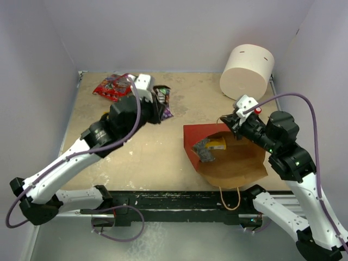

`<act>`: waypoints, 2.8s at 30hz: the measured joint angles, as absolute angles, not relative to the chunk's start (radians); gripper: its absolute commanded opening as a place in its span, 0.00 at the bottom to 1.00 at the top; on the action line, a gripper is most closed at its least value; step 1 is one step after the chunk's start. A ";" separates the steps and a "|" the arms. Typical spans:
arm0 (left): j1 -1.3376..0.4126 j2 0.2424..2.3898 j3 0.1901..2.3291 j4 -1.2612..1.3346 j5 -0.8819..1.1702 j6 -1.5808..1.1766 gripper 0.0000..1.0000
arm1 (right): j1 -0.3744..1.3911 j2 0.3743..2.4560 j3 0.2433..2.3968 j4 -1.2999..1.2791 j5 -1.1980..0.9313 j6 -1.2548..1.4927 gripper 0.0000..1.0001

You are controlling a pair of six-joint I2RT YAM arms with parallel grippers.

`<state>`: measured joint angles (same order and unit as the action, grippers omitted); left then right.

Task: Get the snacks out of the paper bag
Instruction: Place the snack at the center of the board.

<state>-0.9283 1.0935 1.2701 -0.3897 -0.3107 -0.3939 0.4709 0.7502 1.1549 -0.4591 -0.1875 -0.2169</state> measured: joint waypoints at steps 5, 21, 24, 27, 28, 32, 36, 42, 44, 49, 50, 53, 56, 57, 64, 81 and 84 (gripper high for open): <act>-0.732 1.215 1.370 -0.515 -0.389 -0.541 0.00 | 0.471 0.779 1.139 -0.455 -0.470 -0.257 0.00; -0.410 1.161 1.135 -0.885 -0.394 -1.035 0.10 | 0.472 0.829 0.995 -0.156 -0.619 0.053 0.00; -0.403 1.158 1.120 -0.971 -0.431 -1.176 0.11 | 0.472 0.826 1.024 -0.160 -0.601 0.030 0.00; -0.395 1.163 1.095 -1.030 -0.464 -1.310 0.09 | 0.472 0.818 1.046 -0.169 -0.585 0.004 0.00; -0.390 1.166 1.077 -1.042 -0.474 -1.355 0.08 | 0.472 0.815 1.050 -0.171 -0.581 -0.003 0.00; -0.363 1.200 0.996 -1.036 -0.497 -1.459 0.06 | 0.472 0.797 1.052 -0.186 -0.564 -0.018 0.00; -0.304 1.246 0.945 -1.002 -0.493 -1.522 0.01 | 0.472 0.776 1.052 -0.201 -0.544 -0.023 0.00; -0.250 1.272 0.937 -0.948 -0.493 -1.579 0.04 | 0.472 0.731 1.052 -0.243 -0.505 -0.042 0.00; -0.243 1.288 0.936 -0.932 -0.489 -1.603 0.05 | 0.472 0.723 1.052 -0.251 -0.495 -0.046 0.00; -0.236 1.331 0.905 -0.854 -0.478 -1.641 0.07 | 0.472 0.714 1.052 -0.252 -0.486 -0.050 0.00; -0.236 1.338 0.892 -0.834 -0.479 -1.642 0.08 | 0.472 0.713 1.052 -0.252 -0.485 -0.052 0.00; -0.236 1.348 0.862 -0.785 -0.485 -1.644 0.07 | 0.472 0.713 1.052 -0.260 -0.481 -0.065 0.00; -0.232 1.368 0.852 -0.742 -0.487 -1.652 0.06 | 0.472 0.712 1.052 -0.274 -0.474 -0.075 0.00; -0.229 1.380 0.852 -0.726 -0.487 -1.655 0.05 | 0.472 0.712 1.052 -0.278 -0.468 -0.078 0.00; -0.224 1.478 0.843 -0.640 -0.480 -1.658 0.04 | 0.472 0.705 1.052 -0.285 -0.443 -0.083 0.00; -0.209 1.398 0.809 -0.657 -0.437 -1.635 0.95 | 0.472 0.706 1.052 -0.284 -0.409 -0.090 0.00; -0.208 1.301 0.796 -0.663 -0.392 -1.589 0.99 | 0.472 0.713 1.052 -0.291 -0.364 -0.089 0.00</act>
